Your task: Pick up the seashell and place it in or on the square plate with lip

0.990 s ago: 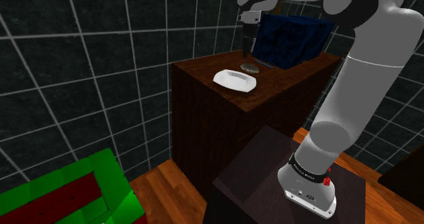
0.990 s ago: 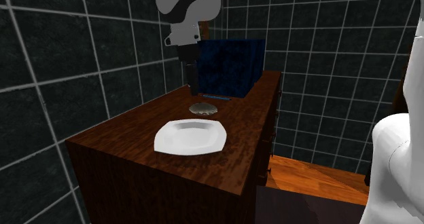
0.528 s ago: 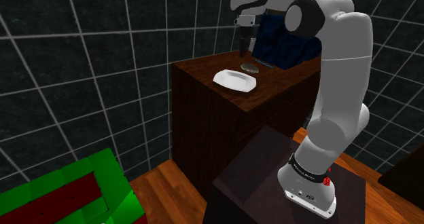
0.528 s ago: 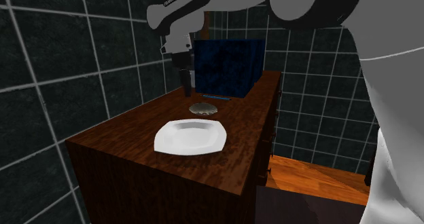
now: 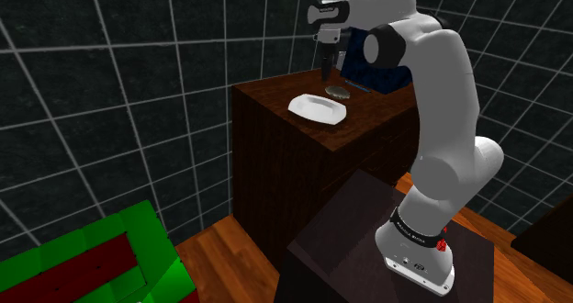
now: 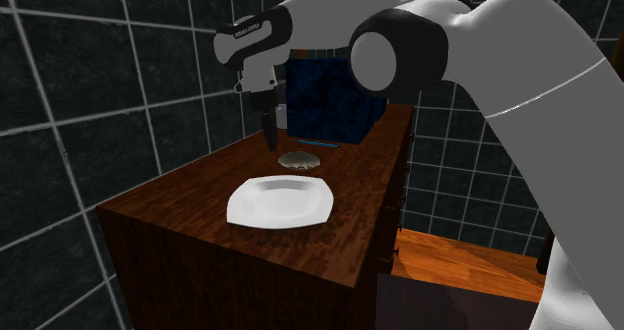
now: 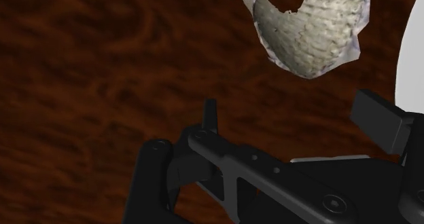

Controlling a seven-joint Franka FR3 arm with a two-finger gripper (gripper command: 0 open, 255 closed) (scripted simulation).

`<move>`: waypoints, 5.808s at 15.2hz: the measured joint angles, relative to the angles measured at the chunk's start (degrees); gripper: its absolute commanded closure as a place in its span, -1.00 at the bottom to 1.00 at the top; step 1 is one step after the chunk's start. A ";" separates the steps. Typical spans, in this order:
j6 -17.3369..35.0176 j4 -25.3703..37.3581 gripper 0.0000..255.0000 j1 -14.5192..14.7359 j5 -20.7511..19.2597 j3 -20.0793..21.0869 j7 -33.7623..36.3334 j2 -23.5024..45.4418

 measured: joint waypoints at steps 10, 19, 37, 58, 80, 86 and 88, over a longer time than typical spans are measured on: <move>4.20 -5.11 -1.00 0.63 -0.11 -0.04 -0.13 -0.88; 4.21 -5.12 1.00 0.63 -0.11 -0.04 -0.14 -0.88; 24.40 -32.06 -1.00 2.40 -1.59 -5.03 6.70 -16.65; 22.82 -30.73 1.00 2.43 -1.77 -5.12 6.84 -16.99; 15.38 -38.47 1.00 9.76 -9.07 -3.88 16.62 -33.21; 15.22 -47.49 1.00 14.06 -12.62 -0.15 25.57 -42.49; 15.37 -49.82 1.00 15.03 -13.22 1.11 28.12 -44.62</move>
